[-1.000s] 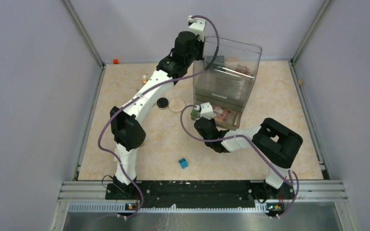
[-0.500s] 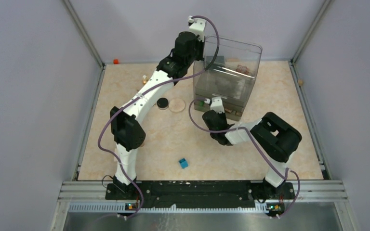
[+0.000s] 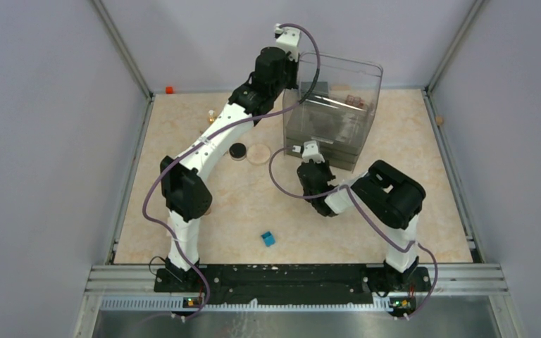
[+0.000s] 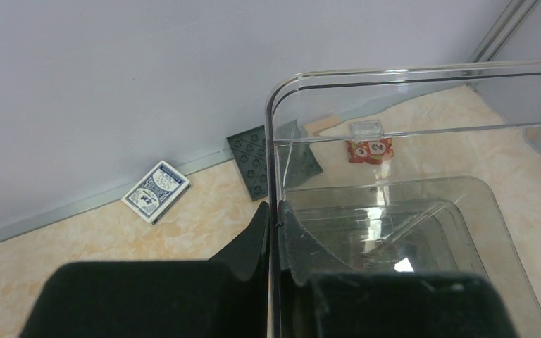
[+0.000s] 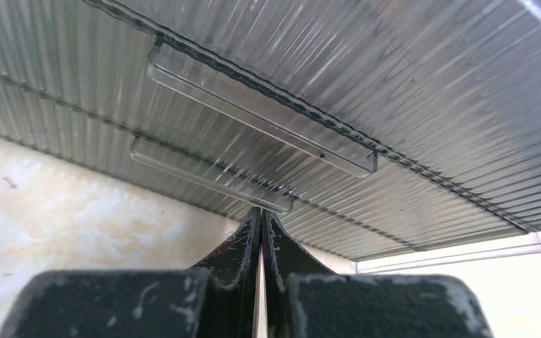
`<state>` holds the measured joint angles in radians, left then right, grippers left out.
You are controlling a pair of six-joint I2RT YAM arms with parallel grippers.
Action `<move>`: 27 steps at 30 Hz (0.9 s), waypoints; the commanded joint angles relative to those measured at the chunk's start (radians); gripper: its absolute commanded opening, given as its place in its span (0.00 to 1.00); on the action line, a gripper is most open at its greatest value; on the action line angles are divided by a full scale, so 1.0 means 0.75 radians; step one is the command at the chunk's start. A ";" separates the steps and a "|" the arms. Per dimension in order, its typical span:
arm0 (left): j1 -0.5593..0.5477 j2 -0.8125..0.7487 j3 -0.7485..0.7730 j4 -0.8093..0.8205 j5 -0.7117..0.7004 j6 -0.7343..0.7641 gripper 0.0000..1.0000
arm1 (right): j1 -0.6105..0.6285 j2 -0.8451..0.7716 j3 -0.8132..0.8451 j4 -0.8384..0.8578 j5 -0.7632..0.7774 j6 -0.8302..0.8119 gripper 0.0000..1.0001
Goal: Organize the makeup
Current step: Close the drawer in the storage box.
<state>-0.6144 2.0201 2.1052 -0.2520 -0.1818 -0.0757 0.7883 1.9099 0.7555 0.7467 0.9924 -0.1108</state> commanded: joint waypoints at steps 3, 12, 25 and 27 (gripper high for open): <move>-0.023 -0.043 -0.050 -0.129 0.030 0.003 0.00 | -0.027 0.040 0.001 0.373 0.118 -0.244 0.00; -0.022 -0.033 -0.041 -0.138 -0.006 -0.005 0.00 | -0.011 -0.388 -0.130 -0.280 -0.386 0.430 0.06; -0.021 -0.069 -0.015 -0.256 -0.169 -0.068 0.00 | -0.157 -0.976 -0.426 -0.437 -0.469 0.924 0.23; -0.021 -0.086 -0.033 -0.270 -0.170 -0.079 0.00 | -0.267 -0.979 -0.405 -0.430 -0.554 0.922 0.23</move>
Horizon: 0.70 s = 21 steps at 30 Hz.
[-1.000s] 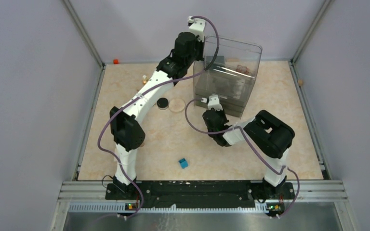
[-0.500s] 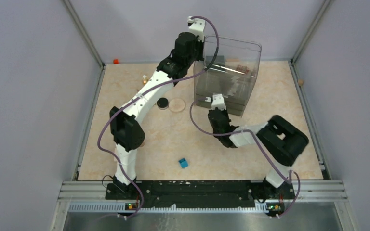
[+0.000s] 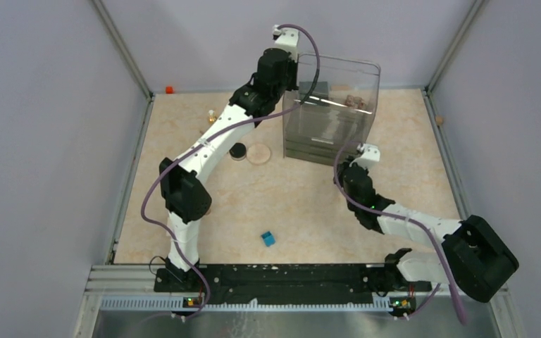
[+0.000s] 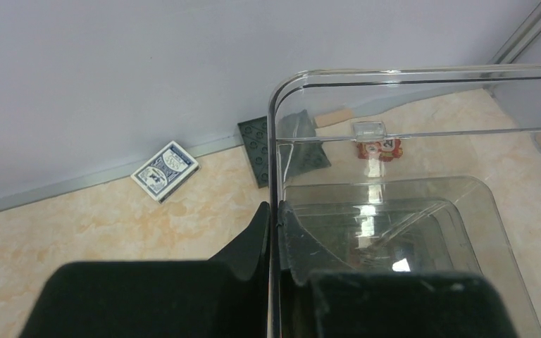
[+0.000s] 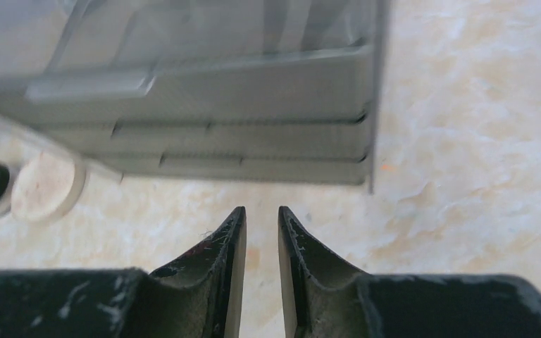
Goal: Organize the makeup
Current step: Close the drawer in the storage box.
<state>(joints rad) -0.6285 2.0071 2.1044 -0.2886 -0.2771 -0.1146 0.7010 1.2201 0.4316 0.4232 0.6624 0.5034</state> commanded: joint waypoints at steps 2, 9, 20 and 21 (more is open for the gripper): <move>-0.004 -0.088 -0.055 -0.227 -0.025 -0.051 0.00 | -0.238 -0.036 0.051 0.036 -0.194 0.094 0.23; -0.006 -0.120 -0.109 -0.270 0.076 -0.123 0.00 | -0.430 0.125 0.236 0.088 -0.398 -0.029 0.23; -0.009 -0.159 -0.175 -0.248 0.157 -0.149 0.06 | -0.631 0.228 0.343 0.131 -0.792 -0.015 0.25; -0.009 -0.160 -0.179 -0.243 0.160 -0.153 0.08 | -0.631 0.212 0.308 0.151 -0.828 0.017 0.25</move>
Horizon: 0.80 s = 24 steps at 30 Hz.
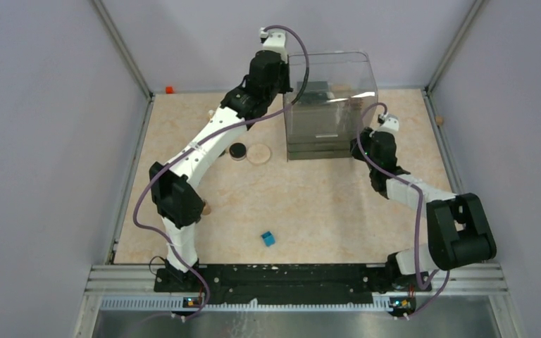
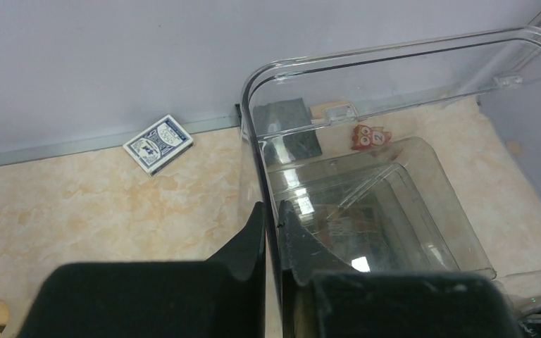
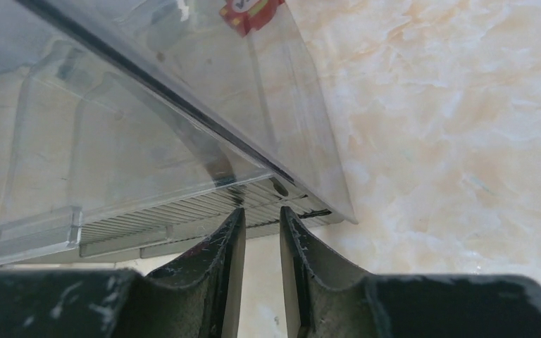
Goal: Organize the makeup
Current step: Close the drawer in the storage box.
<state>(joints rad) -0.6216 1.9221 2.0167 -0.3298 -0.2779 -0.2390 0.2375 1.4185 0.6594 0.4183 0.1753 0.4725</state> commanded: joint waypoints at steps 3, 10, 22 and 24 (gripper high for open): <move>-0.019 -0.051 -0.066 -0.179 0.170 0.008 0.21 | -0.012 -0.117 -0.113 0.215 -0.248 0.191 0.28; -0.017 -0.055 -0.061 -0.165 0.191 0.008 0.44 | -0.013 -0.178 -0.328 0.426 -0.326 0.567 0.39; -0.018 -0.070 -0.046 -0.169 0.215 0.008 0.46 | -0.014 0.109 -0.399 0.903 -0.381 0.947 0.46; -0.019 -0.077 -0.048 -0.175 0.212 0.011 0.46 | -0.012 0.192 -0.386 0.985 -0.402 1.008 0.46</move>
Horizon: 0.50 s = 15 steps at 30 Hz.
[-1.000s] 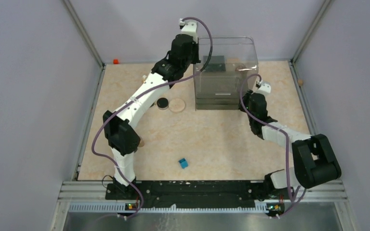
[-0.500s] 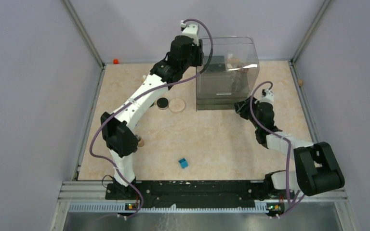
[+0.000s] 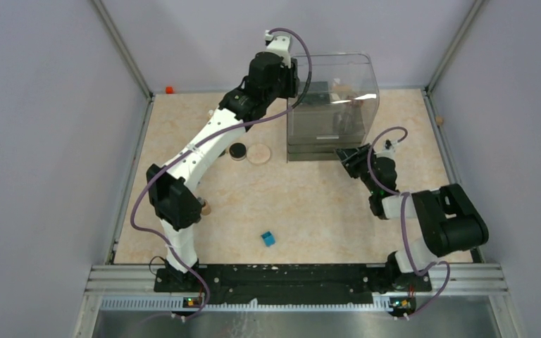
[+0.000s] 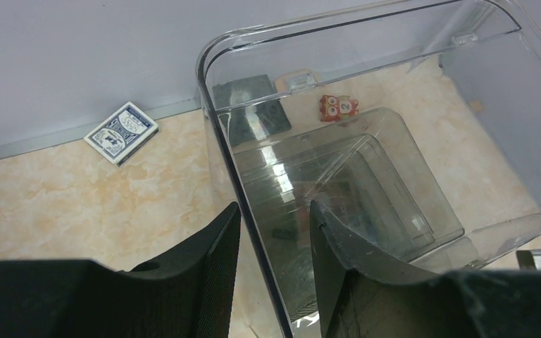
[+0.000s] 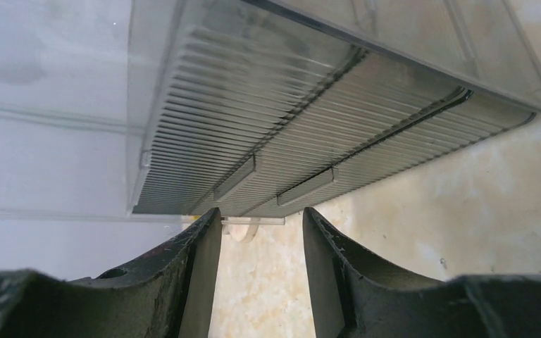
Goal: Organize the makeup
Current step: Close the drawer in the storage box.
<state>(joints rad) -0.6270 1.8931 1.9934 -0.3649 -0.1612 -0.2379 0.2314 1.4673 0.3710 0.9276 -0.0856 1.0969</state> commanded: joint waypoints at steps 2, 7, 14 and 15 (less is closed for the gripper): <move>-0.011 -0.047 -0.020 -0.131 0.050 0.012 0.46 | -0.004 0.209 0.003 0.428 -0.067 0.229 0.46; -0.010 -0.050 -0.023 -0.129 0.048 0.016 0.46 | -0.005 0.378 0.008 0.668 -0.091 0.322 0.47; -0.010 -0.045 -0.023 -0.131 0.050 0.020 0.46 | -0.004 0.549 0.016 0.913 -0.116 0.418 0.47; -0.010 -0.045 -0.022 -0.131 0.050 0.020 0.46 | -0.004 0.563 0.017 0.938 -0.119 0.426 0.47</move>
<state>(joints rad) -0.6273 1.8828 1.9930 -0.3878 -0.1471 -0.2371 0.2314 1.8462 0.3717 1.4185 -0.1528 1.3636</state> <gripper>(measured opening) 0.463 0.470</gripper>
